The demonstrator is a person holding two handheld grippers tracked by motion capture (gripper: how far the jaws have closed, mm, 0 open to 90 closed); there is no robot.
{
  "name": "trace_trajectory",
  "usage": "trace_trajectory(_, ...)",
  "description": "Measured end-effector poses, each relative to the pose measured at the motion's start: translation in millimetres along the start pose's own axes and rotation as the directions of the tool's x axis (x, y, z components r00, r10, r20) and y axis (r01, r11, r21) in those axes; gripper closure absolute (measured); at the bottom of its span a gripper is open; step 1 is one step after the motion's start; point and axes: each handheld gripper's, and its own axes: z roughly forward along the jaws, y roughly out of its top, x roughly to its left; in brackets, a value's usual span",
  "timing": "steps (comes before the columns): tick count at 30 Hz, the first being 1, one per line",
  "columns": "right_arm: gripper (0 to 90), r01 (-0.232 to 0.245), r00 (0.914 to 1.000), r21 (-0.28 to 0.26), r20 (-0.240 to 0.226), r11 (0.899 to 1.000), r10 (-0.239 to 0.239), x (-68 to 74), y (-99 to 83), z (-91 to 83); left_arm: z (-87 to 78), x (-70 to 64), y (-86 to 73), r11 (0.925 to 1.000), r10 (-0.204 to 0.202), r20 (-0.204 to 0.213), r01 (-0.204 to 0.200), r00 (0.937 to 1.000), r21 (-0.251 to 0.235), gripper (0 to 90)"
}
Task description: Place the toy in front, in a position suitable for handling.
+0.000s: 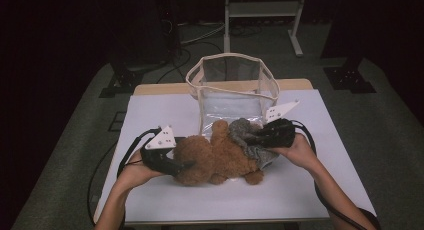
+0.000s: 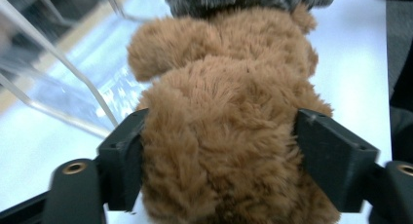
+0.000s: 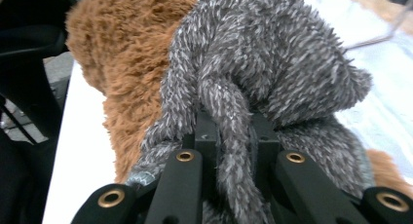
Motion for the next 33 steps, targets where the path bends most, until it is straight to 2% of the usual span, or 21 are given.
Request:
trace_trajectory(2,78.5,0.004,0.9996,0.015,-0.027,1.0,-0.003,5.9,1.0,6.2,4.9,5.3,-9.3,0.9991,-0.003,-0.017,0.003,0.9998,0.042,30.5)
trace_trajectory(4,78.6,0.024,0.9983,0.03,-0.053,0.999,-0.022,15.8,3.5,12.2,5.4,9.8,-17.5,0.9984,-0.023,-0.031,0.024,0.9993,0.052,30.4)
trace_trajectory(5,78.6,0.042,0.9975,0.042,-0.058,0.998,-0.039,20.3,5.3,14.7,3.1,11.0,-19.3,0.9986,-0.037,-0.024,0.038,0.999,0.035,30.0)
trace_trajectory(7,78.6,0.064,0.9966,0.05,-0.055,0.997,-0.061,24.9,8.3,17.3,-3.6,10.5,-17.8,0.9993,-0.038,-0.027,0.037,0.9989,-0.006,28.9)
trace_trajectory(9,78.6,0.055,0.9971,0.055,-0.055,0.997,-0.052,23.1,9.3,18.2,-7.4,7.1,-12.3,0.9996,-0.02,-0.022,0.02,0.9996,-0.022,28.6)
trace_trajectory(11,78.6,0.043,0.9975,0.052,-0.058,0.998,-0.04,20.3,9.1,18.6,-7.8,4.2,-7.2,0.9997,0.022,-0.031,-0.022,0.9993,-0.007,27.7)
trace_trajectory(12,78.6,0.043,0.9975,0.052,-0.059,0.998,-0.04,19.5,9.2,18.1,-8.4,3.9,-5.5,0.9993,0.032,-0.031,-0.033,0.999,-0.016,27.4)
trace_trajectory(15,78.6,0.044,0.9978,0.058,-0.052,0.997,-0.041,19.0,9.6,15.5,-12.2,4.7,-1.3,0.9974,0.034,-0.039,-0.036,0.9986,-0.063,27.4)
trace_trajectory(17,78.5,0.04,0.9979,0.054,-0.053,0.998,-0.037,18.5,8.6,15.2,-13.6,3.9,1.7,0.9953,0.039,-0.027,-0.041,0.9989,-0.088,27.3)
trace_trajectory(20,78.6,0.04,0.9978,0.05,-0.055,0.998,-0.037,18.4,8.7,16.1,-6.2,-1.0,4.7,0.9956,0.069,0.015,-0.068,0.9975,-0.064,26.7)
trace_trajectory(22,78.5,0.041,0.9976,0.051,-0.057,0.998,-0.038,17.5,9.7,16.1,5.0,-2.9,2.3,0.9964,0.085,0.032,-0.085,0.9959,-0.003,26.7)
trace_trajectory(25,78.4,0.044,0.9982,0.048,-0.043,0.998,-0.042,14.8,11.4,13.3,13.9,-3.2,-4.3,0.9957,0.078,0.027,-0.079,0.9966,0.049,26.2)
trace_trajectory(27,78.2,0.031,0.9995,0.026,-0.002,0.999,-0.031,7.0,13.2,7.2,14.0,-3.0,-7.9,0.9946,0.068,0.034,-0.07,0.9971,0.076,26.2)
trace_trajectory(29,78.3,0.001,0.9992,0.021,0.041,1.0,-0.002,-3.8,12.1,4.6,11.7,-3.0,-10.8,0.9944,0.069,0.045,-0.073,0.9966,0.077,26.3)
trace_trajectory(30,78.2,-0.013,0.9992,0.029,0.039,0.999,0.012,-8.5,10.6,6.5,11.2,-2.4,-11.3,0.9949,0.069,0.048,-0.072,0.9965,0.071,26.4)
trace_trajectory(33,78.3,-0.014,0.9994,0.037,0.033,0.999,0.013,-8.7,8.3,12.0,12.3,0.5,-13.2,0.9949,0.073,0.046,-0.076,0.9962,0.067,26.4)
